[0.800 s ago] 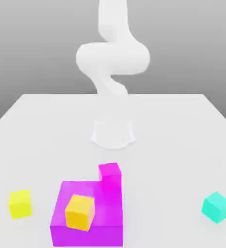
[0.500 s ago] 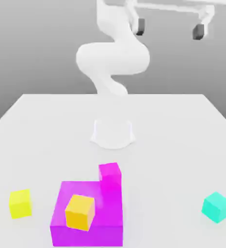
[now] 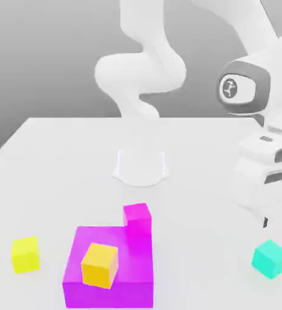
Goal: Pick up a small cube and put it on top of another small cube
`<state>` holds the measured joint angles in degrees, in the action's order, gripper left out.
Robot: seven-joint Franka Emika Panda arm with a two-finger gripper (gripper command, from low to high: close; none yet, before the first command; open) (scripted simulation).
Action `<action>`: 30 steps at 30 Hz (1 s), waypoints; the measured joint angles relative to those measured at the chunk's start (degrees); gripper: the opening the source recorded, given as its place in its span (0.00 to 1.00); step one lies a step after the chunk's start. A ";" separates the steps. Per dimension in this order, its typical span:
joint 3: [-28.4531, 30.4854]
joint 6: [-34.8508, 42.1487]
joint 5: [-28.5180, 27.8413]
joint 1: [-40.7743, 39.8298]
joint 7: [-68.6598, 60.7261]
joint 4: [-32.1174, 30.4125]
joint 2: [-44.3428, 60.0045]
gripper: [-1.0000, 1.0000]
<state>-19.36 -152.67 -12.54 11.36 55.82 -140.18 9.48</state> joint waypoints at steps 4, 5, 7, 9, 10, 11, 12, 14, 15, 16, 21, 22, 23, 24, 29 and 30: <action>0.37 -4.23 -2.38 3.05 1.88 -0.26 8.17 0.50; 1.56 -5.72 -3.71 4.11 2.88 0.14 10.25 0.50; 4.45 -8.82 -6.40 6.52 4.92 1.05 14.42 0.50; 5.50 -9.88 -7.27 7.39 5.58 1.37 15.81 0.00; 5.50 -9.88 -7.28 7.39 5.58 1.37 15.81 0.00; 5.49 -9.90 -7.29 7.38 5.60 1.37 15.81 0.00; 5.49 -9.91 -7.31 7.38 5.62 1.37 15.81 0.00; 5.96 -10.44 -7.83 7.76 6.01 1.53 16.52 0.00; 5.42 -9.91 -7.38 7.32 5.67 1.37 15.83 0.00; 4.43 -8.86 -6.38 6.55 4.92 1.03 14.44 0.00; 1.35 -1.58 0.33 1.65 0.27 -0.70 5.25 0.00; 2.63 -0.09 1.14 0.03 0.03 -0.60 3.83 0.00; 4.03 1.38 1.94 -1.67 -0.16 -0.47 2.44 0.00; 5.43 2.75 2.75 -3.29 -0.38 -0.34 1.12 0.00; 12.21 9.19 7.38 -13.33 -1.87 0.18 -5.32 0.00; 13.61 10.81 8.61 -16.32 -2.29 0.42 -6.87 0.00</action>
<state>-5.75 -141.85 -3.93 -4.96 53.54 -139.76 2.61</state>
